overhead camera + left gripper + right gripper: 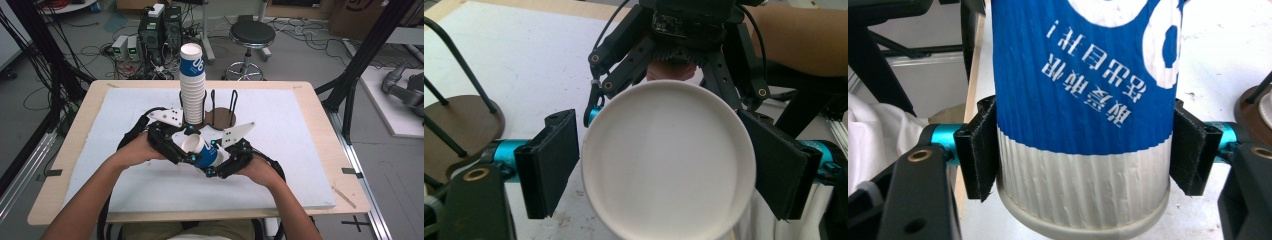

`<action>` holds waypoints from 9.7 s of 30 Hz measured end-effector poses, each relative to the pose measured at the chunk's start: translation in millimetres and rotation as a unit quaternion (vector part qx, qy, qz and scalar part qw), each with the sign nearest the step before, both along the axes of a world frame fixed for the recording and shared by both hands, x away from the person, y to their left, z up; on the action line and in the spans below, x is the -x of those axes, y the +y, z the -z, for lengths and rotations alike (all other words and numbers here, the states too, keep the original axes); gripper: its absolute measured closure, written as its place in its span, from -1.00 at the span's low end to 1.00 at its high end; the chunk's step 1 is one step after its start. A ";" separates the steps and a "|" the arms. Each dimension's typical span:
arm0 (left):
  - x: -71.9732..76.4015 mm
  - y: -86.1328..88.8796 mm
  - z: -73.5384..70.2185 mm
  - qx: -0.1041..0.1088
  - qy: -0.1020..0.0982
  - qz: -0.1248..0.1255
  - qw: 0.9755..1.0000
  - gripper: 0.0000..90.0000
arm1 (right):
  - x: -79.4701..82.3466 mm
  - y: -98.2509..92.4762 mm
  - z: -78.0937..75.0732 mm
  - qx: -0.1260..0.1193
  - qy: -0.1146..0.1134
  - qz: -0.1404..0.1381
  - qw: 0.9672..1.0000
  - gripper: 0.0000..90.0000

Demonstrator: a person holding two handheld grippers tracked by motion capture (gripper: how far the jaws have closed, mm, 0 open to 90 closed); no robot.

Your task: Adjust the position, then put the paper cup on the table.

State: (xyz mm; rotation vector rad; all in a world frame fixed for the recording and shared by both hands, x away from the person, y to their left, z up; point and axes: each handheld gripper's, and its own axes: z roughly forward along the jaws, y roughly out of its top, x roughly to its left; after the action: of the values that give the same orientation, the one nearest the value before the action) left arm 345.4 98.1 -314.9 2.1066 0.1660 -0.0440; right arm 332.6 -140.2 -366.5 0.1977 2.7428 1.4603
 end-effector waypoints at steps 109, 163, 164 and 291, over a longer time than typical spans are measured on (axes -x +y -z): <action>17.0 39.1 56.0 0.166 -0.017 -0.034 0.985 -0.31 | -8.7 -33.6 -32.0 -0.160 0.036 0.038 0.986 -0.70; 24.3 21.8 67.2 0.172 -0.035 -0.079 0.981 -0.33 | -4.0 0.6 -7.6 -0.225 0.058 0.051 0.971 -0.53; 24.2 21.8 67.4 0.172 -0.036 -0.076 0.982 -0.32 | -4.0 1.1 -7.7 -0.229 0.059 0.048 0.970 -0.47; 12.3 119.5 86.1 0.136 -0.067 -0.315 0.937 -0.63 | -81.4 -146.6 61.1 -0.038 -0.033 0.457 0.888 -0.41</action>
State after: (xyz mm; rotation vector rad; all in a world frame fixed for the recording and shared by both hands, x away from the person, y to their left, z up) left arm 333.0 217.6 -401.1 1.6905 0.7043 0.4345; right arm 414.0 -286.7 -427.6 1.2065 1.9987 1.2114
